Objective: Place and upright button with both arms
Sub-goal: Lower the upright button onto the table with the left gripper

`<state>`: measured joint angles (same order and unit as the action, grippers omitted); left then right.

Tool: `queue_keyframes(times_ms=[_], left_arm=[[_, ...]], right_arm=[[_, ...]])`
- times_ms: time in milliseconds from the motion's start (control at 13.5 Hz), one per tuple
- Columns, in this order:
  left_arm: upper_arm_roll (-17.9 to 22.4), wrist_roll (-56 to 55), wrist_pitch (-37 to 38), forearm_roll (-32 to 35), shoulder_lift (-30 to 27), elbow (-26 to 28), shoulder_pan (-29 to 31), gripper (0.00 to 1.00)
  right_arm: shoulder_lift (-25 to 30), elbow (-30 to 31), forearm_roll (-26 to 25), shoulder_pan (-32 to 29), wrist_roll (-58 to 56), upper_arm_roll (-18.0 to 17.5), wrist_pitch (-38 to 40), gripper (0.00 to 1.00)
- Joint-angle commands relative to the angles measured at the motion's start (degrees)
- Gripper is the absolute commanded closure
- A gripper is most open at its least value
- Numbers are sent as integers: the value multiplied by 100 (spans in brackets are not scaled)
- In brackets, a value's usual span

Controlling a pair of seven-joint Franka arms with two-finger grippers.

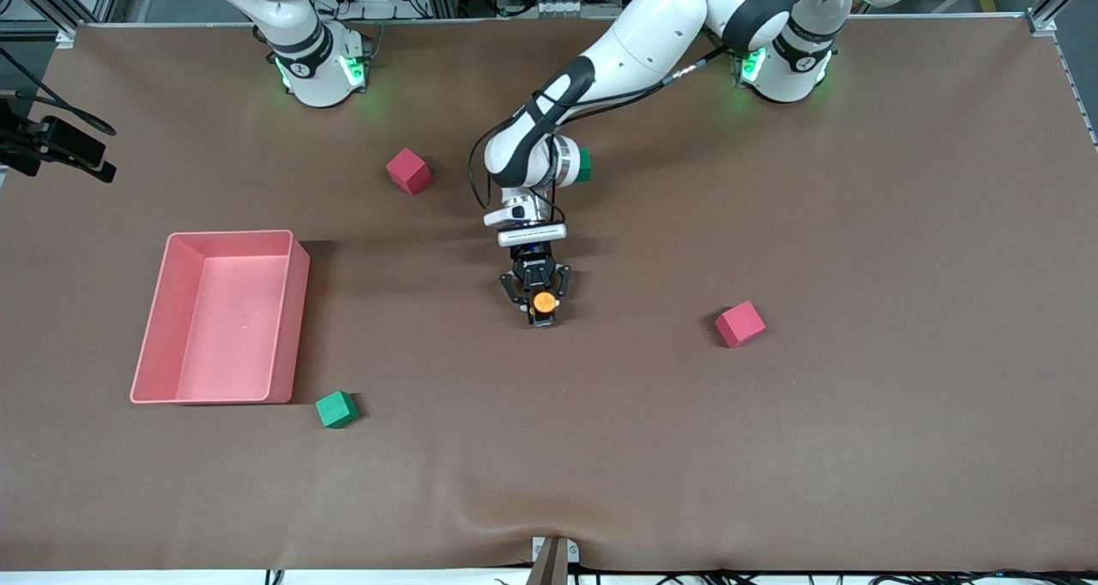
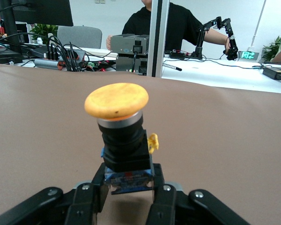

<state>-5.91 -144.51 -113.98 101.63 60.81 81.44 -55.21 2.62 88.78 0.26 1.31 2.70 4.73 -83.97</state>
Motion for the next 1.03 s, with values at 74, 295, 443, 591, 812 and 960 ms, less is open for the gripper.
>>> queue_keyframes(times_ms=[74, 295, 443, 591, 812, 960], left_arm=[[-15, -235, 112, 270, 265, -207, -16, 78], [-15, -235, 112, 270, 326, -172, -16, 57], [-15, -261, 112, 270, 335, -181, -16, 30], [-24, -270, 112, 235, 326, -190, -25, 0], [-94, -314, 112, -11, 274, -216, -68, 0], [-95, -297, 121, -483, 186, -251, -191, 0]], right_arm=[[-16, -81, -79, 89, -41, 72, 82, 0], [-8, -89, -79, 89, -41, 72, 82, 0], [-16, -89, -79, 89, -41, 72, 82, 0], [-8, -89, -79, 89, -41, 72, 82, 0], [-8, -81, -70, 89, -41, 72, 82, 0], [-8, -80, -70, 89, -50, 72, 82, 0]])
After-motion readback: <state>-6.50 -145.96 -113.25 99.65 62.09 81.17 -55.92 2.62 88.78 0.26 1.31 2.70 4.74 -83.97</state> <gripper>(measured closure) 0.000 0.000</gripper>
